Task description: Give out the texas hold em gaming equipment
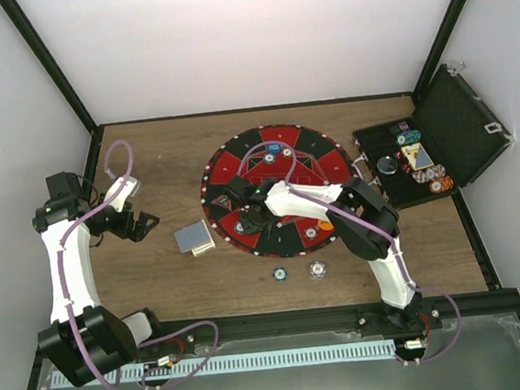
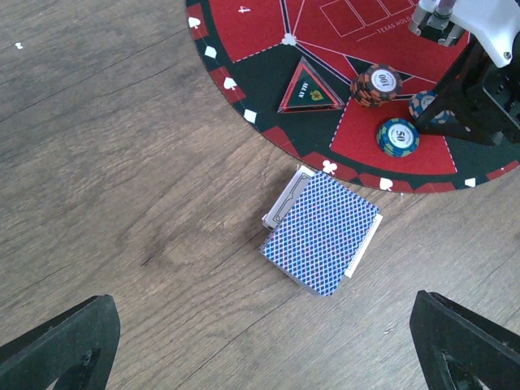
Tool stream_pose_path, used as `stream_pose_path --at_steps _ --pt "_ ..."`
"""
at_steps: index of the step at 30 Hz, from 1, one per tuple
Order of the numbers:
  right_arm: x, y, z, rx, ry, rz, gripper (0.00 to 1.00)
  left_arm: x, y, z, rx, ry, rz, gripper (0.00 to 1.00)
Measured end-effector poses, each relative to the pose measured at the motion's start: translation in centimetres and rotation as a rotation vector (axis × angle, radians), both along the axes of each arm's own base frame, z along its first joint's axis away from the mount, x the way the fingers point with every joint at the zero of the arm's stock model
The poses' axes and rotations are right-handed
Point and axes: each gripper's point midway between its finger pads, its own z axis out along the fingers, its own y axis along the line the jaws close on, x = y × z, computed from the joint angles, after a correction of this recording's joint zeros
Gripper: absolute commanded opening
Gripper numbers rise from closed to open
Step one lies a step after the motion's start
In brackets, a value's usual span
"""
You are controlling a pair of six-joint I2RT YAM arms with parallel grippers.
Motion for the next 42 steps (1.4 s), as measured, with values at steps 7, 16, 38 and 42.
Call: stream_pose_path --at_steps 7,16,38,42 --pt "0.1 -0.1 0.1 0.0 0.0 0.009 0.63 0.0 0.0 0.0 0.0 0.0 0.0 1.0" --pt "-0.1 -1.1 6.5 0.057 -0.088 0.009 0.66 0.0 -0.1 0.1 -0.005 -0.002 -0.002 1.0" --pt "-13.1 -15.4 3.8 0.006 0.086 -0.199 0.84 0.0 -0.3 0.2 -0.02 -0.008 -0.009 1.0" --pt "-13.8 -15.1 3.2 0.012 0.106 -0.193 0.8 0.0 -0.3 0.2 -0.021 -0.006 -0.009 1.0"
